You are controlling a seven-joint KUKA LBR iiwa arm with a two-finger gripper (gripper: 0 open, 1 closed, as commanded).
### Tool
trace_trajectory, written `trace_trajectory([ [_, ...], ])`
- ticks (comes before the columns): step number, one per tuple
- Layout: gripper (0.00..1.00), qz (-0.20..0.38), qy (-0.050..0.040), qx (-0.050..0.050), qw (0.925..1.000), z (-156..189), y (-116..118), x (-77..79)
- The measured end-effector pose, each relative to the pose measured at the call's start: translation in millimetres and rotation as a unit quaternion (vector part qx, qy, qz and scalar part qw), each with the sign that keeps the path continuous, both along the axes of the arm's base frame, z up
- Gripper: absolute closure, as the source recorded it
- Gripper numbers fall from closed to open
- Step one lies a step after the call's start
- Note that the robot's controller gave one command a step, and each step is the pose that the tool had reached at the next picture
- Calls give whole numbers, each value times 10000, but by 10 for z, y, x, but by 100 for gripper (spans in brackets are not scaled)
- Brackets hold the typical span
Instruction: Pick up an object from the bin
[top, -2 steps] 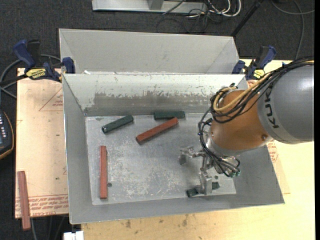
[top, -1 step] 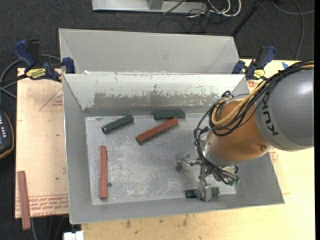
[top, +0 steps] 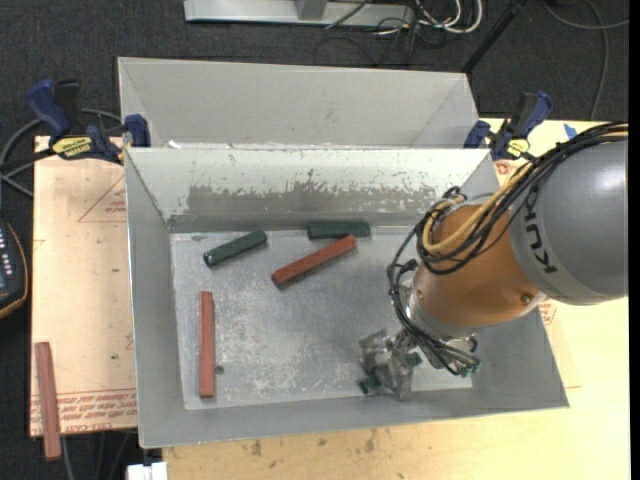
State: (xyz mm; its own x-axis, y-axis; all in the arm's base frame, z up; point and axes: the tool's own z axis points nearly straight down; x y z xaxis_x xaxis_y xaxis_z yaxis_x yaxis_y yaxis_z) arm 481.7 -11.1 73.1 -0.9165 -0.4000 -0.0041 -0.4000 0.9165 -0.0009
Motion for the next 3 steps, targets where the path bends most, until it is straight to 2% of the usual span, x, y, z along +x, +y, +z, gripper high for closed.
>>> trace_trajectory([
  [1,100,-101,-45,-4,9999,2041,-116,342],
  [2,100,-1186,40,5,9929,1193,44,223],
  [3,0,-1193,20,5,9929,1209,38,232],
])
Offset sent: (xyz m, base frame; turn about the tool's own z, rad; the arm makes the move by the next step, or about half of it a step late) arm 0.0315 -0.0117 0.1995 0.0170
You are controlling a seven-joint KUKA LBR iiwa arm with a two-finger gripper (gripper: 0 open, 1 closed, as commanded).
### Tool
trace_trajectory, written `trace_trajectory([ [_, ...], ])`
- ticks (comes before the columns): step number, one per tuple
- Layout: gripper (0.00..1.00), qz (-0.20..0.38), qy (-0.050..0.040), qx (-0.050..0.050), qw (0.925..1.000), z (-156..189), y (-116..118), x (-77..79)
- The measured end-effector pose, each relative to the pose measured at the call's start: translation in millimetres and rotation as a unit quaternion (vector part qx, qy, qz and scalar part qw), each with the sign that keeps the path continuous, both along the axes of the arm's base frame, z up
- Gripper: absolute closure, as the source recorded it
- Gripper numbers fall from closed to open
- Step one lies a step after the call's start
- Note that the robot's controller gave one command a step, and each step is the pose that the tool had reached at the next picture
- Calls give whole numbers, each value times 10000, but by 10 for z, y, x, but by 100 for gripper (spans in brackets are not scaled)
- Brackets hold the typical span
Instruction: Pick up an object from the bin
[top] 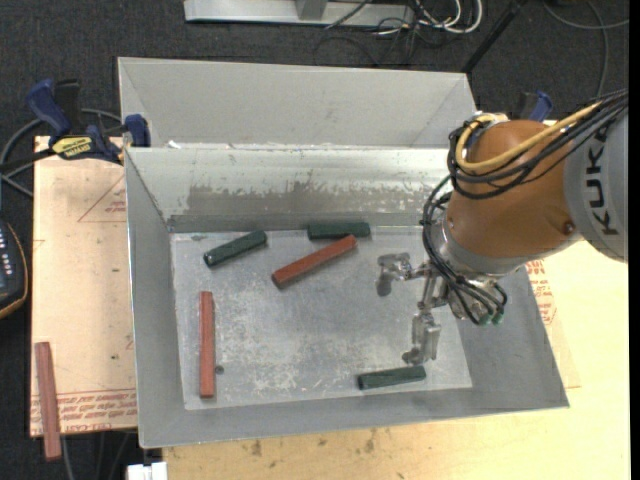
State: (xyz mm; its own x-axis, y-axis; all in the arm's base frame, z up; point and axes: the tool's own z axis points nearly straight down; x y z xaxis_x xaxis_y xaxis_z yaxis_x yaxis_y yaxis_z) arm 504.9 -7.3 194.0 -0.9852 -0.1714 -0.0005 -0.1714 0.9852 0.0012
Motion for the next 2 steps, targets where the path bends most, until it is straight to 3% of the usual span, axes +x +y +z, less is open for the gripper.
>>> trace_trajectory([
  [1,0,-803,-27,2,9968,-1237,-359,-183],
  [2,100,-788,-6,0,9969,-1215,-353,-191],
])
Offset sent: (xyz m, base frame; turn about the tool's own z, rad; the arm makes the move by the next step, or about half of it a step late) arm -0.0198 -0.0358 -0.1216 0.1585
